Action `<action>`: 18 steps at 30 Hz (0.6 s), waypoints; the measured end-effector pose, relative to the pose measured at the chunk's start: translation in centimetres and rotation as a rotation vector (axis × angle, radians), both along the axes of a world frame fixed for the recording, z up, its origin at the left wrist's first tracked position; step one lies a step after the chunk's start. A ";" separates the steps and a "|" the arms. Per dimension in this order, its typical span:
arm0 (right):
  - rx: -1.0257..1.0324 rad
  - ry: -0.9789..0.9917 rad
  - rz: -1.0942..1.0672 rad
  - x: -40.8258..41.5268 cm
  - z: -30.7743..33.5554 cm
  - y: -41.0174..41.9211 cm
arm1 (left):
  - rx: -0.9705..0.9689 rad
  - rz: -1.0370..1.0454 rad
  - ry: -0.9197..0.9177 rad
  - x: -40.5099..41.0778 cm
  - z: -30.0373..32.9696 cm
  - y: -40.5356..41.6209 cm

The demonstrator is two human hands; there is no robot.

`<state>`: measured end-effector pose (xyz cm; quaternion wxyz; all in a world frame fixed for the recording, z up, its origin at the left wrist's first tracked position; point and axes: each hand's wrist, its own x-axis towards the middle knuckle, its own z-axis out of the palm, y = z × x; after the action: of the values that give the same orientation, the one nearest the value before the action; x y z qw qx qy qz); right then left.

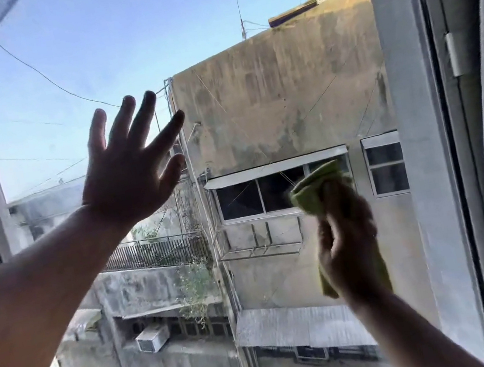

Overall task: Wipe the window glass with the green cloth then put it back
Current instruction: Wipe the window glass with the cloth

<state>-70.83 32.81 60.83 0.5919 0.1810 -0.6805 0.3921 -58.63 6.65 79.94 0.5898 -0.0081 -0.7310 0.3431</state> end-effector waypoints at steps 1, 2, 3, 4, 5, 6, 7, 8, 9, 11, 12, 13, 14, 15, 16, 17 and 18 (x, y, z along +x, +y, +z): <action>0.169 0.119 0.035 1.2 -1.4 -1.6 | 0.008 0.008 -0.002 0.1 0.0 0.1; 0.366 0.234 0.040 1.8 -2.6 -2.7 | 0.008 0.020 -0.004 0.1 0.1 0.1; 0.545 0.317 0.017 1.8 -2.9 -2.5 | -0.002 0.033 -0.011 0.2 0.2 0.3; 0.641 0.377 -0.007 1.2 -2.3 -1.4 | -0.015 0.037 -0.022 0.1 0.4 0.4; 0.634 0.383 -0.034 0.2 -1.2 -0.1 | -0.023 0.030 -0.033 0.0 0.7 0.7; 0.532 0.335 -0.066 -1.1 0.0 1.4 | -0.022 0.015 -0.040 -0.2 1.0 1.1; 0.371 0.241 -0.105 -2.3 1.4 3.0 | -0.014 0.003 -0.042 -0.5 1.2 1.5; 0.189 0.135 -0.145 -3.5 2.9 4.3 | -0.007 -0.003 -0.042 -0.9 1.3 1.8; 0.031 0.039 -0.158 -4.3 4.2 5.1 | 0.000 -0.002 -0.038 -1.2 1.2 2.0; -0.128 -0.045 -0.140 -4.2 4.8 3.8 | -0.002 -0.002 -0.026 -1.7 1.1 2.0; -0.096 -0.006 -0.133 -3.5 3.9 1.9 | -0.006 -0.003 -0.021 -1.8 1.1 2.0; 0.011 0.073 -0.104 -2.8 2.2 -0.1 | -0.008 -0.003 -0.017 -1.8 1.0 2.0; 0.180 0.179 -0.058 -1.9 0.0 -1.9 | -0.011 -0.004 -0.015 -1.7 1.0 1.8; 0.384 0.275 -0.033 -1.3 -1.9 -2.7 | -0.013 -0.005 -0.017 -1.6 1.0 1.7; 0.567 0.354 -0.030 -1.2 -2.9 -2.2 | -0.015 -0.004 -0.021 -1.6 0.9 1.7; 0.679 0.405 -0.026 -1.7 -2.8 -0.7 | -0.018 -0.004 -0.026 -1.5 0.9 1.7; 0.694 0.417 -0.054 -2.4 -2.3 1.3 | -0.018 -0.007 -0.031 -1.6 0.9 1.8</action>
<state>-73.21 34.10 58.58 0.6311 0.4278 -0.6423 0.0786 -60.20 8.42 80.88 0.5794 -0.0212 -0.7369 0.3475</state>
